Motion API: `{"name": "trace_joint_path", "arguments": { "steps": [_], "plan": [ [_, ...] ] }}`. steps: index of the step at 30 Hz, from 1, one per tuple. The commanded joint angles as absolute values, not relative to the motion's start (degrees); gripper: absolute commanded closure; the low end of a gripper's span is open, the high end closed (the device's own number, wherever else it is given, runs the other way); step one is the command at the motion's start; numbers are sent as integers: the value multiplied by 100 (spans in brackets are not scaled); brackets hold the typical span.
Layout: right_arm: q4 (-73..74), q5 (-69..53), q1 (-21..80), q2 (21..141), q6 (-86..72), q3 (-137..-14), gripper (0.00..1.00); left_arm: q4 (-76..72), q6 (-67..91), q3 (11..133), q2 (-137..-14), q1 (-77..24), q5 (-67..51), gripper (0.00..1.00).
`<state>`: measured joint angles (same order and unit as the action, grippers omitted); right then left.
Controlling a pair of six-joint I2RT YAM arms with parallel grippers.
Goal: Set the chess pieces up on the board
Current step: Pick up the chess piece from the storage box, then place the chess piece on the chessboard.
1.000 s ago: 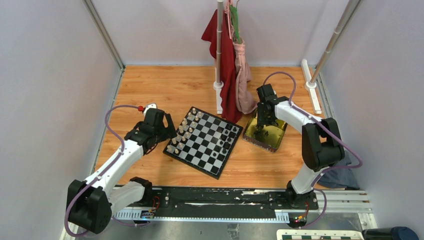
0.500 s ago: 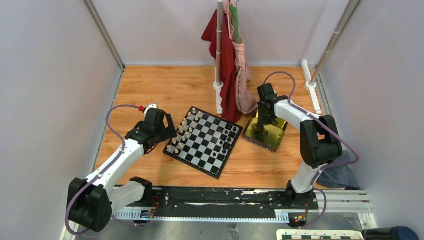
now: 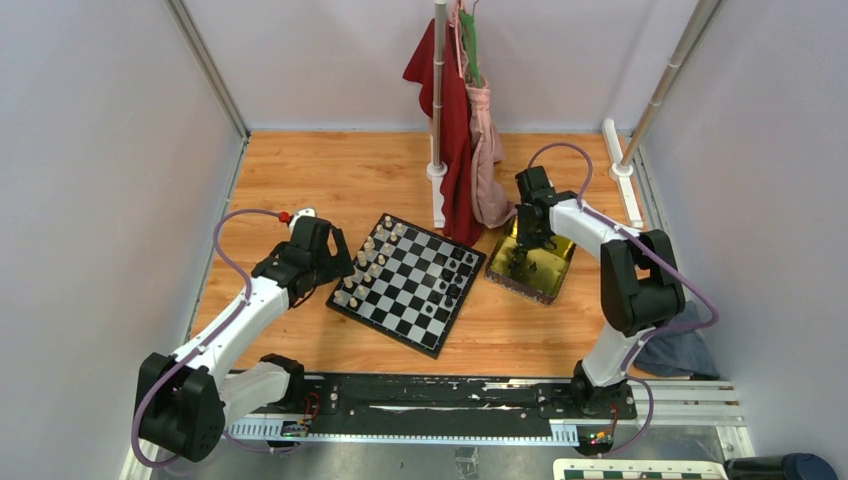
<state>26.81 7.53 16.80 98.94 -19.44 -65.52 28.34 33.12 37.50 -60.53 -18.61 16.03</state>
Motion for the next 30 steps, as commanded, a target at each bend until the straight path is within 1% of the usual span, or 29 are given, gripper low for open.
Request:
{"name": "trace_joint_path", "arguments": {
  "steps": [1,10,16,24,30],
  "plan": [
    [2779,833,1591,9548,-1927,-6496,100,2755,3261,3878,-6007,-1882,1573,0],
    [3061,869,1632,8851,-1885,-6407,100,2882,3274,3841,-5720,-1881,1523,0],
    [3316,792,2044,8204,-1781,-6145,100,3028,3261,3767,-5412,-1881,1445,0],
    [3700,498,3329,7348,-1629,-5847,100,3209,3274,3636,-4969,-1881,1326,0],
    [3964,690,4712,7115,-1895,-5779,100,3287,3289,3565,-4772,-1890,1191,0]
  ]
}}
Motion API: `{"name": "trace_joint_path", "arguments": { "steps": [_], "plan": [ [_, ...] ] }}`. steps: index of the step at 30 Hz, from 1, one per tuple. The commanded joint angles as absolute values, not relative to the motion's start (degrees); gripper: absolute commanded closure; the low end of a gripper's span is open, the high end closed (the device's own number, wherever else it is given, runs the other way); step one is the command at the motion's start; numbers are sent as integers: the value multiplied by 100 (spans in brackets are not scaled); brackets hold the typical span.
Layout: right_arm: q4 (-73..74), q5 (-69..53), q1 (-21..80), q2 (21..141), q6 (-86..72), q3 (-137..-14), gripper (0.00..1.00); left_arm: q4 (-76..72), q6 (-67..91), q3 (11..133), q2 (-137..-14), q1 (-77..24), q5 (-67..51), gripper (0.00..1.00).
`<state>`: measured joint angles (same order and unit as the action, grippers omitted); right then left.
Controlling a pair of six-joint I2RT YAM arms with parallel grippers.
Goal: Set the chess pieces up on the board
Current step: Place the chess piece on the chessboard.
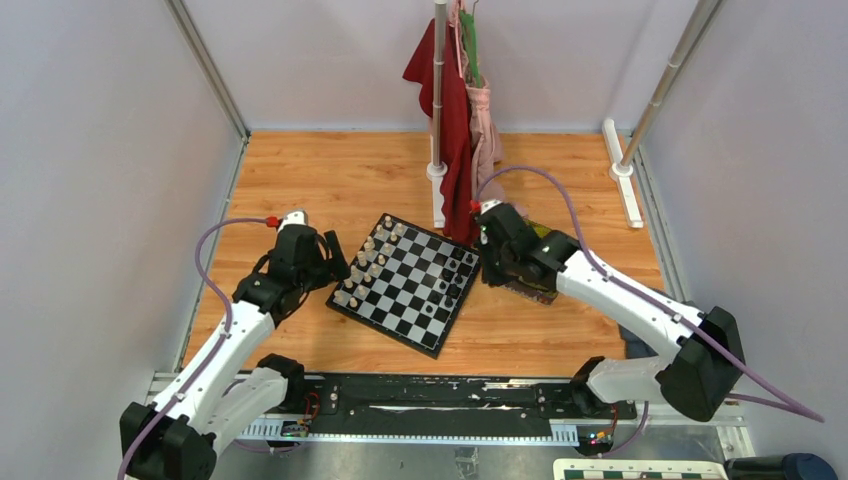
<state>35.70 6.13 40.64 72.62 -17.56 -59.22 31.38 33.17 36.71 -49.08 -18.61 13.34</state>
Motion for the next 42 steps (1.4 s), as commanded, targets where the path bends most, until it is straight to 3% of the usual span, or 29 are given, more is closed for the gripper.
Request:
{"name": "trace_joint_path", "arguments": {
  "steps": [1,13,28,42],
  "plan": [
    [3983,739,4941,7109,-1953,-5765,100,3298,3295,3550,-4746,-1890,1181,0],
    [3876,1299,6897,8210,-2526,-6179,100,3432,3297,3440,-4466,-1890,1165,0],
    [3356,859,7110,9414,-2368,-6775,100,3631,3108,4007,-4308,-1890,1829,0],
    [3236,654,7119,9717,-2307,-6840,100,3590,3026,4182,-4212,-1890,2190,0]
  ]
}}
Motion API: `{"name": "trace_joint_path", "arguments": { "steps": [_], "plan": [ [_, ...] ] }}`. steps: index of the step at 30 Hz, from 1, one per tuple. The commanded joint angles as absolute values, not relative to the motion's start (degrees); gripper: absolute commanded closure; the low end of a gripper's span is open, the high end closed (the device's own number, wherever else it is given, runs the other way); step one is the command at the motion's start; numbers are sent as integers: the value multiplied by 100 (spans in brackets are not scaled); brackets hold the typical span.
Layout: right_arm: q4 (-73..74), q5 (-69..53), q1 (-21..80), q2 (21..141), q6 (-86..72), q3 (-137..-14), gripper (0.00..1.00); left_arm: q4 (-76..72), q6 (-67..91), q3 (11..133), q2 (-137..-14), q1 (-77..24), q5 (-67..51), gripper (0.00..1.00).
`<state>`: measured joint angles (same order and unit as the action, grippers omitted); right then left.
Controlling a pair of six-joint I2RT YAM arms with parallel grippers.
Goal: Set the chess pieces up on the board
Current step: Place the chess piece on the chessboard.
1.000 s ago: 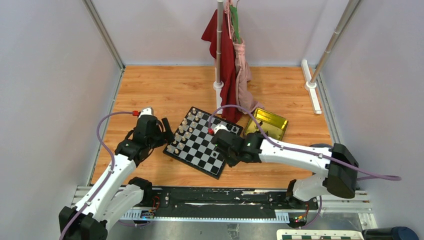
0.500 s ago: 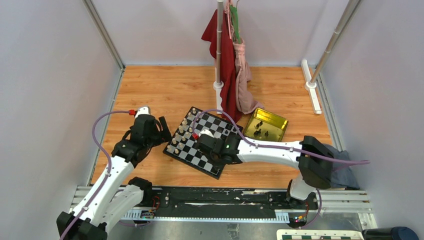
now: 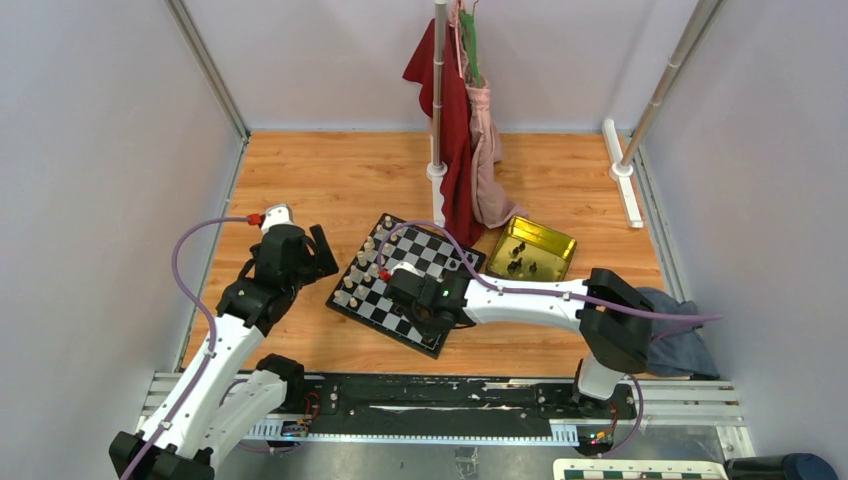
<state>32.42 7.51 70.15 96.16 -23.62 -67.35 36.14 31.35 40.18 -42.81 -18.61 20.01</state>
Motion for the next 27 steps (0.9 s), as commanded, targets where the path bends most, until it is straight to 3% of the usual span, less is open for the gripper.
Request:
{"name": "trace_joint_path", "arguments": {
  "steps": [1,27],
  "plan": [
    [3224,639,7126,9729,-2310,-6838,100,3586,3024,4183,-4203,-1890,2215,0],
    [3384,791,7196,9664,-2409,-6636,100,3597,3045,4104,-3981,-1890,2277,0]
  ]
}}
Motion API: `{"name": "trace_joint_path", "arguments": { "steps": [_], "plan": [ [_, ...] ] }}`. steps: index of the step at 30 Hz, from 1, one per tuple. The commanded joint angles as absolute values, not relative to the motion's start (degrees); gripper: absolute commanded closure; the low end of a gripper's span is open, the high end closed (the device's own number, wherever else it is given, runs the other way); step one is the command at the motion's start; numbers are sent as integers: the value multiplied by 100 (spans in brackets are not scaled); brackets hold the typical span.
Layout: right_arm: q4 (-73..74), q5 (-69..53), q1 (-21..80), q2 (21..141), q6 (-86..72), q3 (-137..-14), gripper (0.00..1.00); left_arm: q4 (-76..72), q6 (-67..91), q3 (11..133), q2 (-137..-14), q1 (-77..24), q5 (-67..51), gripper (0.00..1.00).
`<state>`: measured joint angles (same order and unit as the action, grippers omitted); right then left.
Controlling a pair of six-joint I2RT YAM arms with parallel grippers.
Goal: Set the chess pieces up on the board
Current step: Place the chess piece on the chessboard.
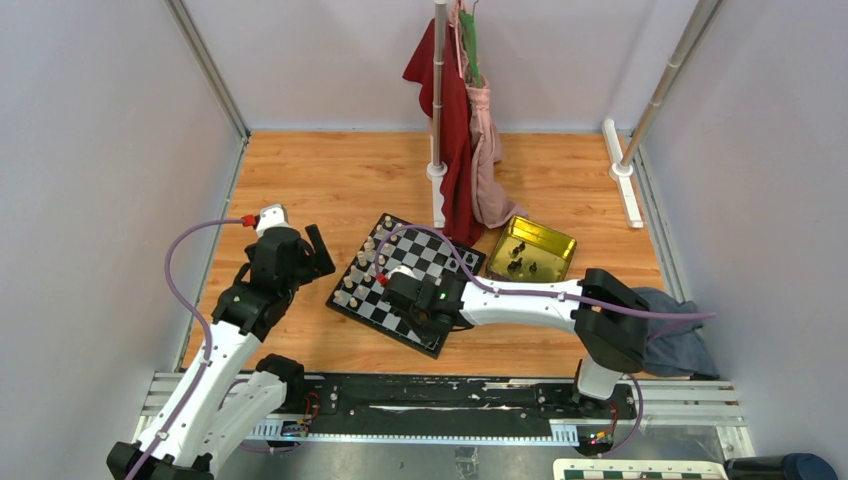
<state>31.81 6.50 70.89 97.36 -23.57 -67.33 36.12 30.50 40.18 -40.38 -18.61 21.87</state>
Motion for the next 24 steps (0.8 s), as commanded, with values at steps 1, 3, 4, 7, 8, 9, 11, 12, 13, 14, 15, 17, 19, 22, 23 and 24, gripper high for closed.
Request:
{"name": "trace_joint_path", "arguments": {
  "steps": [1,3,4,7,8,9,11,12,13,14,15,17,19,22,23,24],
  "plan": [
    [3384,792,7197,9653,-2415,-6617,100,3599,3042,4109,-3981,-1890,2277,0],
    [3384,792,7192,9650,-2427,-6580,100,3603,3042,4121,-3990,-1890,2272,0],
    [3384,784,7193,9650,-2437,-6568,100,3603,3041,4122,-3999,-1890,2276,0],
    [3380,781,7194,9653,-2445,-6527,100,3608,3039,4139,-4015,-1890,2281,0],
    [3363,781,7198,9651,-2451,-6515,100,3604,3034,4144,-4026,-1890,2284,0],
    [3364,786,7198,9650,-2459,-6507,100,3599,3037,4148,-4030,-1890,2285,0],
    [3357,780,7196,9647,-2451,-6487,99,3599,3041,4165,-4049,-1890,2293,0],
    [3357,777,7191,9642,-2449,-6482,97,3595,3039,4178,-4048,-1890,2308,0],
    [3357,778,7197,9642,-2444,-6478,95,3595,3039,4187,-4051,-1890,2323,0],
    [3357,774,7198,9642,-2440,-6478,92,3595,3033,4198,-4057,-1890,2333,0],
    [3357,777,7198,9635,-2429,-6482,89,3595,3032,4207,-4052,-1890,2339,0],
    [3357,786,7191,9630,-2429,-6491,81,3595,3030,4223,-4059,-1890,2353,0],
    [3365,782,7198,9629,-2406,-6510,75,3595,3022,4227,-4061,-1890,2355,0],
    [3394,796,7197,9602,-2374,-6572,69,3595,3024,4214,-4054,-1890,2369,0],
    [3420,807,7198,9591,-2353,-6594,66,3595,3023,4211,-4059,-1890,2372,0],
    [3449,823,7198,9584,-2333,-6628,65,3598,3017,4206,-4057,-1890,2381,0]
  ]
}}
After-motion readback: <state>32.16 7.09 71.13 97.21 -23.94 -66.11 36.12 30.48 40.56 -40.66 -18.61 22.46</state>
